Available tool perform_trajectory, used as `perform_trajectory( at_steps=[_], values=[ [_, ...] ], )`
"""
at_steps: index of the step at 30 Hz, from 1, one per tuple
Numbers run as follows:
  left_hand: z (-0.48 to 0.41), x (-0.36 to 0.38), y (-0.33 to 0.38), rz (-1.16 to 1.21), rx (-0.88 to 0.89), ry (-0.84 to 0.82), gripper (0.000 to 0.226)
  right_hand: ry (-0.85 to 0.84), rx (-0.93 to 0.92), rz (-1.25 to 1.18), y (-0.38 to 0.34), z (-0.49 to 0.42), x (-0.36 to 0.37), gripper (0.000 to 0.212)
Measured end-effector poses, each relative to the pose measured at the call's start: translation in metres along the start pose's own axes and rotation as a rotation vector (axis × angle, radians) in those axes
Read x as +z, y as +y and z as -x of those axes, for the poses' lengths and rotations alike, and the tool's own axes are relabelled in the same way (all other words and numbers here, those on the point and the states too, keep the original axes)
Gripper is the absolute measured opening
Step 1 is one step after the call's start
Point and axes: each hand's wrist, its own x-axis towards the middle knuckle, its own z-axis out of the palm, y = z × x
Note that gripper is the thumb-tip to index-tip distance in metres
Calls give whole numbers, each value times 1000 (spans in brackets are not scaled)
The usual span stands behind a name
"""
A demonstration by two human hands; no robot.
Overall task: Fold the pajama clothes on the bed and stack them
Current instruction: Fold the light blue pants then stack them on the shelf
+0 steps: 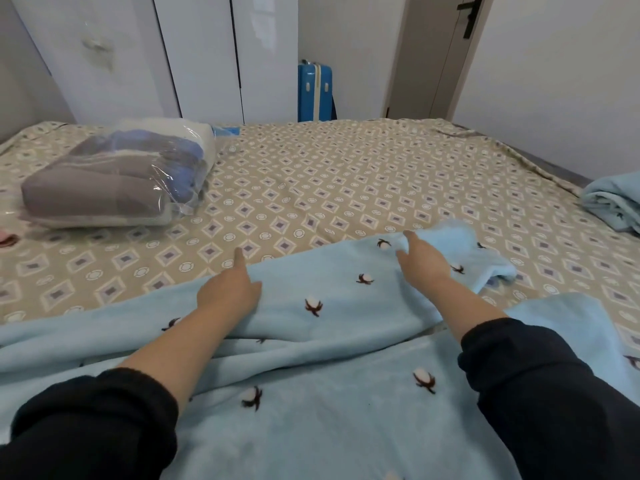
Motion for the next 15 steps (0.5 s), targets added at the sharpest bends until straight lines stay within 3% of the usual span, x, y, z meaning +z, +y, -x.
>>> perform_trajectory(
  at_steps=[1, 3, 5, 8, 10, 11, 13, 15],
  values=[
    [-8, 3, -5, -3, -47, -49, 70, -101, 25, 29, -3, -3, 6, 53],
    [-24, 9, -10, 17, -64, -61, 48, -160, 75, 136, -7, -8, 17, 40],
    [-34, 8, -10, 52, -58, -42, 21, -93, 130, 180, -13, -14, 22, 26],
    [-51, -5, -5, 265, -65, 115, 12, 103, 222, 27, -20, -30, 17, 23],
    [-61, -16, 6, 455, -45, 255, 21, 234, 260, -169, -26, -40, 12, 26],
    [-64, -20, 12, 540, -37, 230, 34, 225, 259, -228, -30, -42, 11, 35],
    [-60, -18, 20, 636, -19, 15, 69, 58, 229, -207, -39, -36, 19, 62],
    [-47, -6, 19, 488, 54, -81, 80, -5, 184, -74, -47, -22, 33, 72]
  ],
)
